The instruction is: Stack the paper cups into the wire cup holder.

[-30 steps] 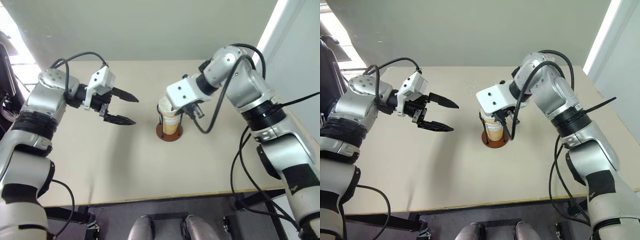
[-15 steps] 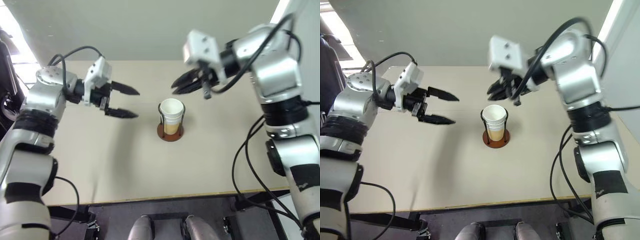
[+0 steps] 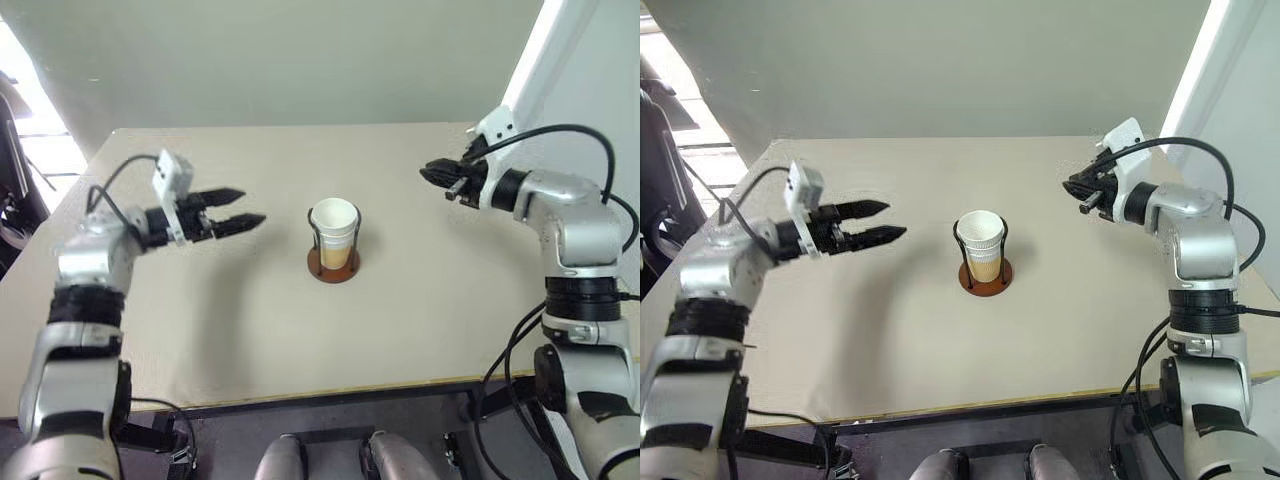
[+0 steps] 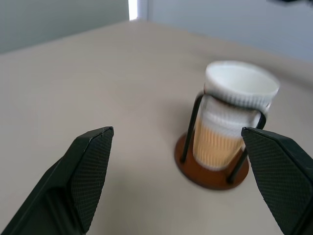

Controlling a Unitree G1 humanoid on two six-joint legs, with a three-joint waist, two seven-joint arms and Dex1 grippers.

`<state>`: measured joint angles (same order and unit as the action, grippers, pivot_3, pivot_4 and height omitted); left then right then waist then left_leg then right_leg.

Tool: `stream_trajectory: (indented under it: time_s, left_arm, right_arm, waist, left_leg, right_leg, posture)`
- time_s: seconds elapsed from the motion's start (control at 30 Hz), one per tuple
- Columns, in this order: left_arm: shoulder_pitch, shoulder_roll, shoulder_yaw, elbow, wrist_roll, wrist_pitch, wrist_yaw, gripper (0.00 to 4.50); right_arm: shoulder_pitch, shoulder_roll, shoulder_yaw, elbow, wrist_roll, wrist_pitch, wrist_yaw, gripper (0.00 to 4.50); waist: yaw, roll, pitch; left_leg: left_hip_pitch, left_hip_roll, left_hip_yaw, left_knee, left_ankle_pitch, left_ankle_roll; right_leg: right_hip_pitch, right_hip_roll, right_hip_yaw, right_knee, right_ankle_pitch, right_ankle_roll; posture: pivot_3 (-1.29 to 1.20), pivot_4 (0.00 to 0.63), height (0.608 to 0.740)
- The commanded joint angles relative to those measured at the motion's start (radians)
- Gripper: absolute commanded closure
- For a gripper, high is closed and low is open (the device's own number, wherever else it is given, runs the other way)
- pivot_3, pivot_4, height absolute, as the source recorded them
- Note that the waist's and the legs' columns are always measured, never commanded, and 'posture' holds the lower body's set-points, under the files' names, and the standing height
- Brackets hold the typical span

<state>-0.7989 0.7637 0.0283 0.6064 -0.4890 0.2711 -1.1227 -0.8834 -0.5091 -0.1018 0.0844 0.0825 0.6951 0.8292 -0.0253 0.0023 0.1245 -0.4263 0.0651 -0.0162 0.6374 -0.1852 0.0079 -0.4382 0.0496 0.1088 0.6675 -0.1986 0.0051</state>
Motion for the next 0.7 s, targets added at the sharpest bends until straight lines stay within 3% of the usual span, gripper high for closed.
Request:
stream_trajectory:
  time_s: [0.03,0.4,0.7]
  left_arm:
    - [0.013,-0.023,0.089,-0.028,0.045,-0.110,0.126,0.00]
    - [0.014,-0.061,0.174,0.000,0.089,-0.211,0.216,0.00]
    - [0.071,-0.119,0.179,-0.057,0.102,-0.209,0.271,0.00]
  right_arm:
    - [0.022,0.004,-0.023,0.030,0.022,-0.084,-0.053,3.93]
    - [0.158,0.049,-0.016,0.095,0.052,-0.245,-0.150,3.93]
    - [0.153,0.048,-0.026,0.256,0.045,-0.382,-0.219,3.93]
  waist:
    - [0.000,0.000,0.000]
    - [0.002,-0.001,-0.001]
    - [0.002,-0.001,0.000]
  left_leg:
    - [0.000,0.000,0.000,0.000,0.000,0.000]
    - [0.002,-0.001,0.000,0.002,0.002,0.001]
    - [0.002,-0.001,0.000,0.001,0.003,0.001]
  right_leg:
    - [0.001,0.000,0.000,0.000,0.000,0.000]
    - [0.007,0.000,0.001,-0.005,0.001,-0.004]
    - [0.008,0.000,0.001,-0.006,0.004,-0.003]
  posture:
    - [0.00,0.150,0.740]
    - [0.00,0.150,0.740]
    - [0.00,0.150,0.740]
